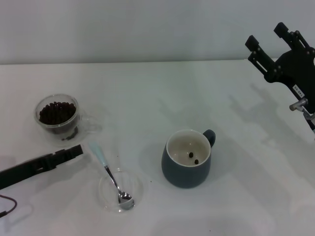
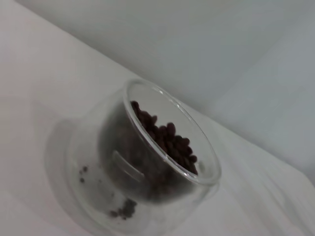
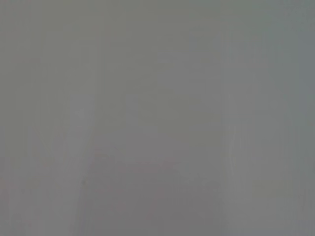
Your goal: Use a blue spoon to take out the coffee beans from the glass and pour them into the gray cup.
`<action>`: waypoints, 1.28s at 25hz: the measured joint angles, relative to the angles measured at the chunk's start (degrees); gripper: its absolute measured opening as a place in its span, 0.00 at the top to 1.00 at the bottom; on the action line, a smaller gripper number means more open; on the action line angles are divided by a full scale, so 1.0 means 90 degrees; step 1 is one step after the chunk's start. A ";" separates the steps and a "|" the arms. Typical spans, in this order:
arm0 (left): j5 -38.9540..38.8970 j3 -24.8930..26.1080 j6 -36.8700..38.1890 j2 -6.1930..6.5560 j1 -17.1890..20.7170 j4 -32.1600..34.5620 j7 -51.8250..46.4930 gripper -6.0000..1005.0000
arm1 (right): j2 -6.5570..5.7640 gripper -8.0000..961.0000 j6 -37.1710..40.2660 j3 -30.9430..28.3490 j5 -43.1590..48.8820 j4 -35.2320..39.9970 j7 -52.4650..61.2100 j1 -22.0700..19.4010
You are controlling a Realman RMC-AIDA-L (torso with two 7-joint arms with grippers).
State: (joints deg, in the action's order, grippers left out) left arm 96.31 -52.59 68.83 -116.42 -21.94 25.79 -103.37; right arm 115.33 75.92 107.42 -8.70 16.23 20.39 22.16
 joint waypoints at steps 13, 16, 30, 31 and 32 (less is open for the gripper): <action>-0.0766 0.0155 0.0960 0.0012 0.0683 0.0798 0.1062 0.26 | -0.0017 0.17 0.0031 -0.0234 0.0000 0.0004 -0.0006 -0.0021; -0.1101 0.0251 0.1203 0.0029 0.0860 0.0806 0.1613 0.26 | -0.0023 0.17 0.0040 -0.0239 0.0021 -0.0014 -0.0034 -0.0066; -0.1326 0.2989 0.1583 -0.0194 0.1589 0.0800 0.3811 0.26 | -0.0047 0.17 0.0381 -0.0238 0.0049 -0.0065 -0.0067 -0.0544; -0.1321 0.3080 0.1583 -0.0185 0.1603 0.0800 0.3846 0.26 | -0.0045 0.17 0.0382 -0.0238 0.0049 -0.0065 -0.0068 -0.0568; -0.1317 0.3128 0.1582 -0.0172 0.1616 0.0801 0.3883 0.26 | -0.0042 0.17 0.0386 -0.0238 0.0053 -0.0065 -0.0068 -0.0590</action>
State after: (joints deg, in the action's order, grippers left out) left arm 84.45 -24.44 83.07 -117.97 -7.40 33.00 -68.43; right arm 114.95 79.40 105.28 -8.22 15.64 19.78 16.85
